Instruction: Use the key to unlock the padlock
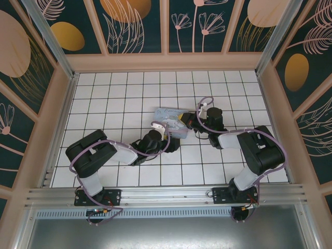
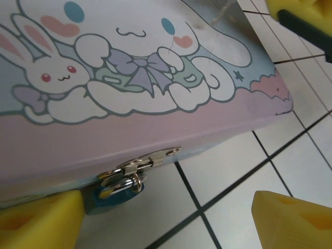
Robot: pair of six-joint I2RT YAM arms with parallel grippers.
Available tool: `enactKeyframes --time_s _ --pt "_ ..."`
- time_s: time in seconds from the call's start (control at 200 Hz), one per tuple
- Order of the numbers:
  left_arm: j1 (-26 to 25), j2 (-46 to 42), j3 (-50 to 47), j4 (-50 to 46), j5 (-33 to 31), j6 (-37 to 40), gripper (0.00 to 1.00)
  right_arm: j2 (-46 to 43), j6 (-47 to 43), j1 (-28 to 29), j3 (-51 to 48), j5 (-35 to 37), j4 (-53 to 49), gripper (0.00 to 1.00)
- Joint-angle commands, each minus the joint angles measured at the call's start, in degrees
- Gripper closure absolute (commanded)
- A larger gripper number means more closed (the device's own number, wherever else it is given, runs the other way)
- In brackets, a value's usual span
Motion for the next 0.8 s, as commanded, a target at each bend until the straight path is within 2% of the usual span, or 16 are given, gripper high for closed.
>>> enactKeyframes --time_s 0.0,0.2,0.485,0.796 --pt "-0.21 -0.2 0.86 -0.76 -4.34 3.33 0.16 0.63 0.33 0.33 -0.09 -1.23 3.01 1.0" --pt "-0.2 1.92 1.89 0.45 -2.63 3.35 0.16 1.18 0.51 0.33 0.02 -1.27 3.0 1.0" --pt "-0.25 5.14 4.8 3.9 7.05 1.25 0.16 2.05 0.48 0.33 -0.07 -0.88 2.76 1.0" --pt "-0.2 5.53 4.03 8.88 7.23 -3.38 0.15 2.22 0.35 0.46 -1.6 -0.09 3.37 1.0"
